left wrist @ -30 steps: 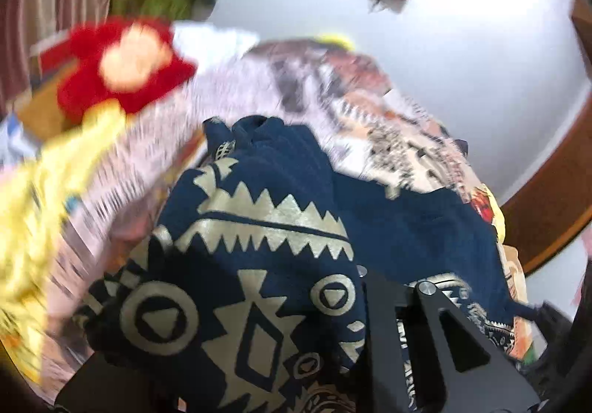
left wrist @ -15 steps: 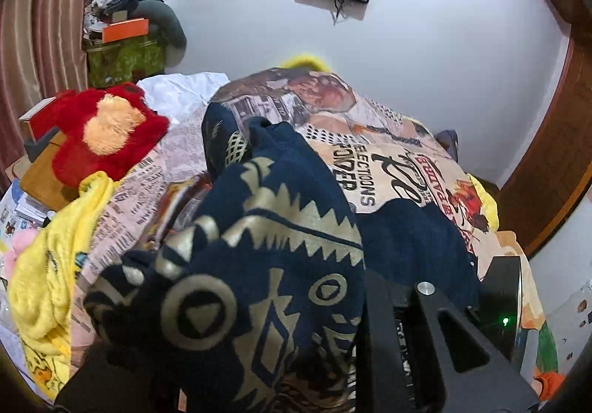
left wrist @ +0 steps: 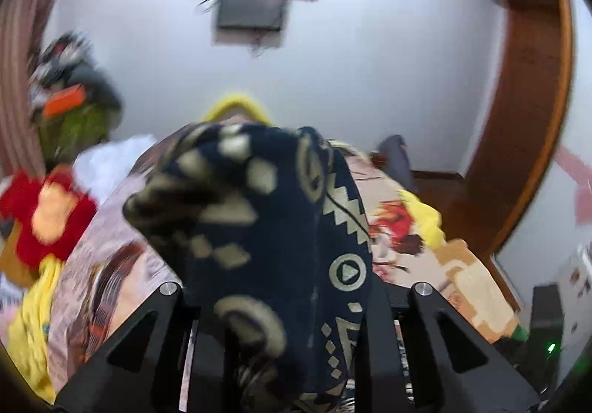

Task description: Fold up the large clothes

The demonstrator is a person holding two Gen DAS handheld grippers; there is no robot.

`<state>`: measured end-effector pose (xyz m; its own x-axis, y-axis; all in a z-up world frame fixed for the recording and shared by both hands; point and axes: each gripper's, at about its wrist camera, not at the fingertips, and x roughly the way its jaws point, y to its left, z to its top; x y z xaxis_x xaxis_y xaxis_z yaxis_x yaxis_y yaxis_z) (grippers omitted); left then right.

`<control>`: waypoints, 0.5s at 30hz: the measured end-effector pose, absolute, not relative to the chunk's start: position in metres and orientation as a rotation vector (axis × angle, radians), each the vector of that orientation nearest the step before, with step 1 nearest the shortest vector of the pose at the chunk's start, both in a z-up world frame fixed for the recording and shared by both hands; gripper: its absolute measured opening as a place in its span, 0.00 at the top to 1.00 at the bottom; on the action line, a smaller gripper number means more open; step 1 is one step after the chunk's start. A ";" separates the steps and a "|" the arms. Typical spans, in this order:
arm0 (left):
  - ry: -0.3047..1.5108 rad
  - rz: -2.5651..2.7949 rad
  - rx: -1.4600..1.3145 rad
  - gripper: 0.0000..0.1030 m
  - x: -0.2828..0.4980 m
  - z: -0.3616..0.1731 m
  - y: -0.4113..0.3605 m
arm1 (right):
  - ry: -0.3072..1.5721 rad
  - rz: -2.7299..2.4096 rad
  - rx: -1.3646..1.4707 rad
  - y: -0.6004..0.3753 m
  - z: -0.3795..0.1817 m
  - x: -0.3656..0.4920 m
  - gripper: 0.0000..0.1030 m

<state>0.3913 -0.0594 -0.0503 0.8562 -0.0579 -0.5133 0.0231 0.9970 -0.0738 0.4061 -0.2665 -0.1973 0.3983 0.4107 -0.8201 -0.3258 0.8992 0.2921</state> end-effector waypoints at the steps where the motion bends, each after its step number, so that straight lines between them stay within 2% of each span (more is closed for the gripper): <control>1: 0.537 -0.063 -0.019 0.82 0.391 -0.052 -0.078 | 1.062 0.442 0.095 -0.280 -0.196 0.402 0.00; 4: 0.565 -0.154 0.147 0.82 0.383 -0.075 -0.134 | 1.053 0.377 0.124 -0.315 -0.191 0.387 0.00; 8: 0.726 -0.266 0.323 0.82 0.370 -0.133 -0.179 | 1.057 0.320 0.193 -0.359 -0.194 0.365 0.00; 13: 0.934 -0.350 0.311 0.80 0.359 -0.184 -0.179 | 1.055 0.282 0.226 -0.384 -0.195 0.354 0.00; 15: 0.955 -0.374 0.302 0.74 0.351 -0.190 -0.175 | 1.052 0.269 0.224 -0.388 -0.195 0.351 0.00</control>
